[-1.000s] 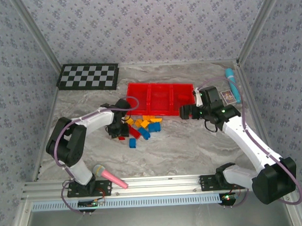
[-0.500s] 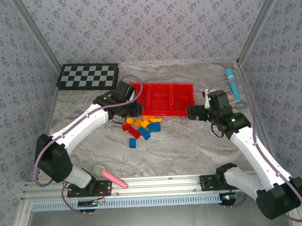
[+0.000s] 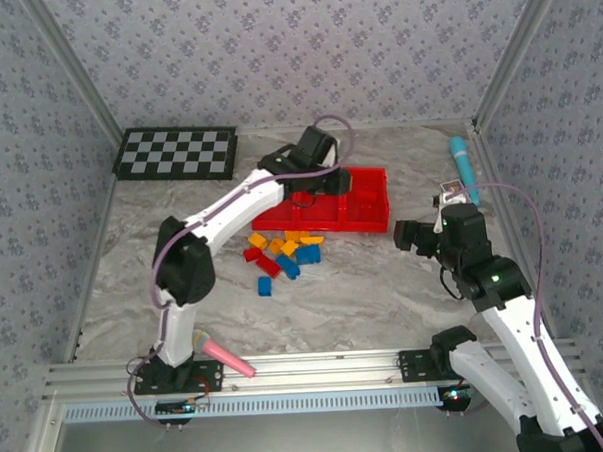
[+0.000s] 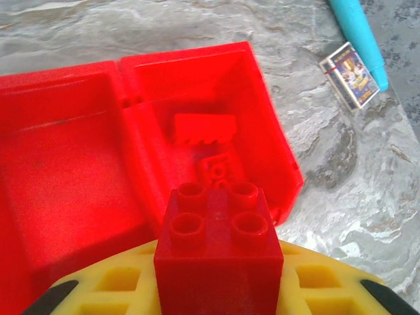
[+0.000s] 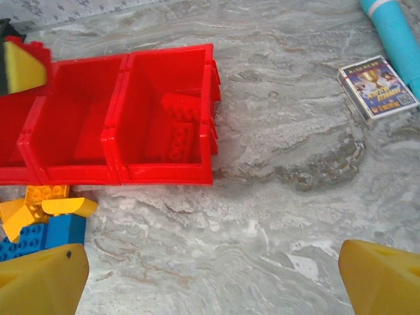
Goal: Sort the legos into containers by color
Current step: Place the lego in the container, then pick up the lego from the center of the table.
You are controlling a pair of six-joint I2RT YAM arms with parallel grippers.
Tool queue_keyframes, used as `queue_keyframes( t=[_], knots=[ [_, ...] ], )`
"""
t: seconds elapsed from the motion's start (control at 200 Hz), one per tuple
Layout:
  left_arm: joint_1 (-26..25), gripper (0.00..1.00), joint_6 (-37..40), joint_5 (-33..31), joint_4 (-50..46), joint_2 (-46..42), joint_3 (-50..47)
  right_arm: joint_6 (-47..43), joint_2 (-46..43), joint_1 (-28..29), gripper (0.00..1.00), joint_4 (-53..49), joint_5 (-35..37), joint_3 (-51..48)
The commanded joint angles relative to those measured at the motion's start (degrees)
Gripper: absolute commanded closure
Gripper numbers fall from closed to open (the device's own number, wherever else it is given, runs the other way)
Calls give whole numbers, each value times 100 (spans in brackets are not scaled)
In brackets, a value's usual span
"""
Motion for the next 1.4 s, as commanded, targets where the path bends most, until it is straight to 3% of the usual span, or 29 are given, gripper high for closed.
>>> queue_keyframes(
  t=[0.0, 0.165, 0.315, 0.395, 0.48, 0.63, 0.77, 0.87, 0.995, 1.074, 1.209, 1.399],
  knots=[
    [-156, 78, 241, 104, -174, 399, 746, 60, -139, -59, 0, -418, 167, -23],
    [-281, 78, 231, 20, -419, 1158, 1546, -38, -325, -121, 0, -605, 190, 45],
    [-335, 70, 166, -78, -460, 1581, 1984, -149, -440, -170, 0, -769, 144, 73],
    [-352, 57, 66, -356, -496, 1753, 2247, -210, -480, -191, 0, -793, 42, 48],
    [-357, 52, 68, -539, -671, 1862, 2493, -229, -522, -203, 0, -817, -46, 9],
    [-357, 32, 135, -734, -692, 1864, 2736, -332, -604, -239, 0, -768, -136, -111],
    [-357, 25, 440, -924, -986, 1603, 2812, -389, -604, -292, 0, -714, -198, -203],
    [-356, 21, 626, -1110, -1038, 1070, 2314, -382, -604, -329, 0, -629, -329, -219],
    [-356, 15, 739, -1381, -859, 64, 931, -345, -589, -377, 0, -558, -498, -242],
    [-355, 0, 744, -1586, -662, -680, -213, -287, -573, -399, 0, -493, -645, -279],
    [-316, 0, 602, -1867, -595, -1631, -1688, -157, -479, -425, 0, -261, -892, -401],
    [-101, 1, 387, -1899, -934, -2193, -2740, -53, -143, -456, 0, 108, -1147, -411]
  ],
)
